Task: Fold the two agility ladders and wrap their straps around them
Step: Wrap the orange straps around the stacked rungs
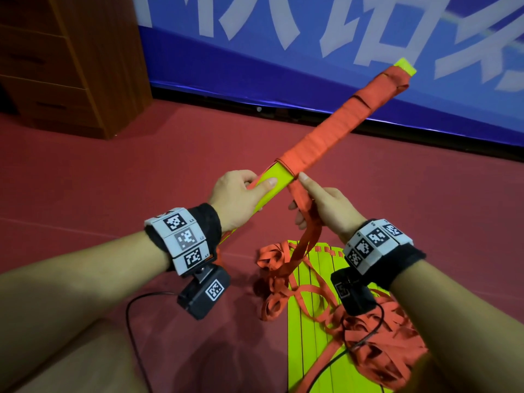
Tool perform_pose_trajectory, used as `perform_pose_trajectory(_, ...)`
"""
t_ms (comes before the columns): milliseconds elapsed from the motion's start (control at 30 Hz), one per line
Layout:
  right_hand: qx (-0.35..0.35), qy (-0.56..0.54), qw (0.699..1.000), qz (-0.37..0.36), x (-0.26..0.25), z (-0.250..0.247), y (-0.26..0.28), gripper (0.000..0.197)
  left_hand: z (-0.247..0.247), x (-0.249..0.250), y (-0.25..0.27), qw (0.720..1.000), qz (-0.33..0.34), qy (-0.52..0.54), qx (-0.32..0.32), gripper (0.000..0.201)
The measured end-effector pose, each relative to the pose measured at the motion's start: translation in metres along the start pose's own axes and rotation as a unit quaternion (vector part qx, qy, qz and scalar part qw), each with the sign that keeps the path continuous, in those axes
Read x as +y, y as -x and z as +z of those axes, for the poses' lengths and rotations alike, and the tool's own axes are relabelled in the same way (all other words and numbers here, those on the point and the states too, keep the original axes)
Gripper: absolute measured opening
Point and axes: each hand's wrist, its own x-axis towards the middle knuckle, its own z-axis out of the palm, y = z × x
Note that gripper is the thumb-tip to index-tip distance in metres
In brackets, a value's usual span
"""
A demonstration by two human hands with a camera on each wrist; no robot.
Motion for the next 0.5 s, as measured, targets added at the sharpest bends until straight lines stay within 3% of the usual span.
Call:
perform_pose_trajectory(267, 0.033, 0.021, 0.997, -0.061, 0.0, 0.015, -0.005, 0.062, 0.001, -0.004, 0.001, 0.994, -0.012, -0.093, 0.049, 0.031)
perform_pose_trajectory(500, 0.066, 0.007, 0.996, -0.059, 0.0, 0.024, -0.006, 0.065, 0.008, -0.005, 0.009, 0.991, 0.006, -0.113, 0.078, 0.032)
